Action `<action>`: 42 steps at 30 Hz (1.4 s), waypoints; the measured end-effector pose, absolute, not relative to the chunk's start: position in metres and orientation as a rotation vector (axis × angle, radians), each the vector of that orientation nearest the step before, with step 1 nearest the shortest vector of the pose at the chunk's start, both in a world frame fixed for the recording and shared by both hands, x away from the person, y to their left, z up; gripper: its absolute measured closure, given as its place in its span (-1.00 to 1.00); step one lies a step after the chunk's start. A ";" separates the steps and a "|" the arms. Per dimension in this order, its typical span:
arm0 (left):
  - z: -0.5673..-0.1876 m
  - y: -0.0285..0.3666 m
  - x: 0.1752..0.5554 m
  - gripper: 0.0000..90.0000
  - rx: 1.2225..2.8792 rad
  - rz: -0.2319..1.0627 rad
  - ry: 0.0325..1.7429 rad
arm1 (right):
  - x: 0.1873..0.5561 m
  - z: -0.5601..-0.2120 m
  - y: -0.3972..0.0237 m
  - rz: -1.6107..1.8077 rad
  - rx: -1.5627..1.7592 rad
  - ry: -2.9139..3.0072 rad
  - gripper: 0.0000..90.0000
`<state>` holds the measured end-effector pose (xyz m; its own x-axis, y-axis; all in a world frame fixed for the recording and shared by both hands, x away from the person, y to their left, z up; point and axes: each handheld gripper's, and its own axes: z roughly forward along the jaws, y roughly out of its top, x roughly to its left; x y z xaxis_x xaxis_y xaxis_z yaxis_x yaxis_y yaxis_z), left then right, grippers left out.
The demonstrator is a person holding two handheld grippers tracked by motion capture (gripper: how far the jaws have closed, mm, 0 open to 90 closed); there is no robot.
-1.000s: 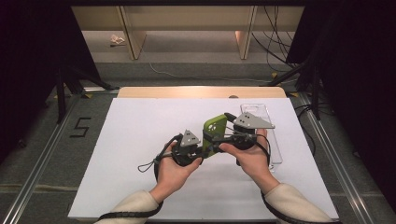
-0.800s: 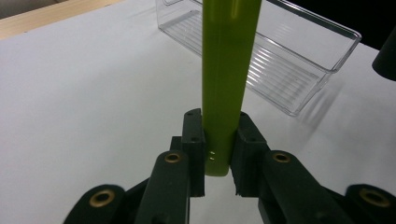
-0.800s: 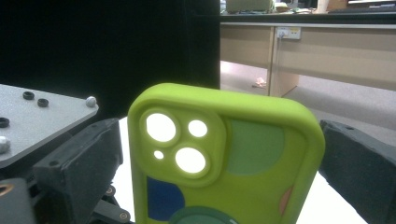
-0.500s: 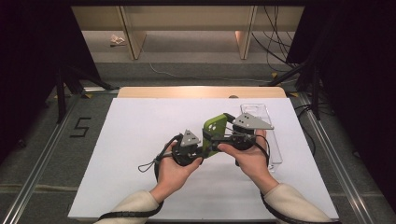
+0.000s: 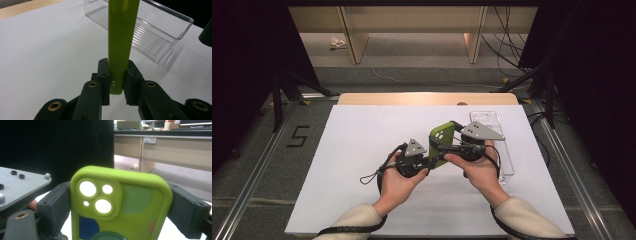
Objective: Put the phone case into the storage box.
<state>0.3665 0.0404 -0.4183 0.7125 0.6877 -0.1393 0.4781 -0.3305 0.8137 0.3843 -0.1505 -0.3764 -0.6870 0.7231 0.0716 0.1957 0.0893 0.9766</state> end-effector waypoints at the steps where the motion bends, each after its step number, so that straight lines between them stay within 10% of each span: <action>1: -0.418 0.041 0.367 0.72 1.994 0.287 0.892 | 0.384 -0.376 -0.150 1.630 0.900 1.941 -0.67; 42: -0.418 0.042 0.369 0.69 1.988 0.290 0.849 | 0.381 -0.373 -0.151 1.626 0.921 1.934 -0.63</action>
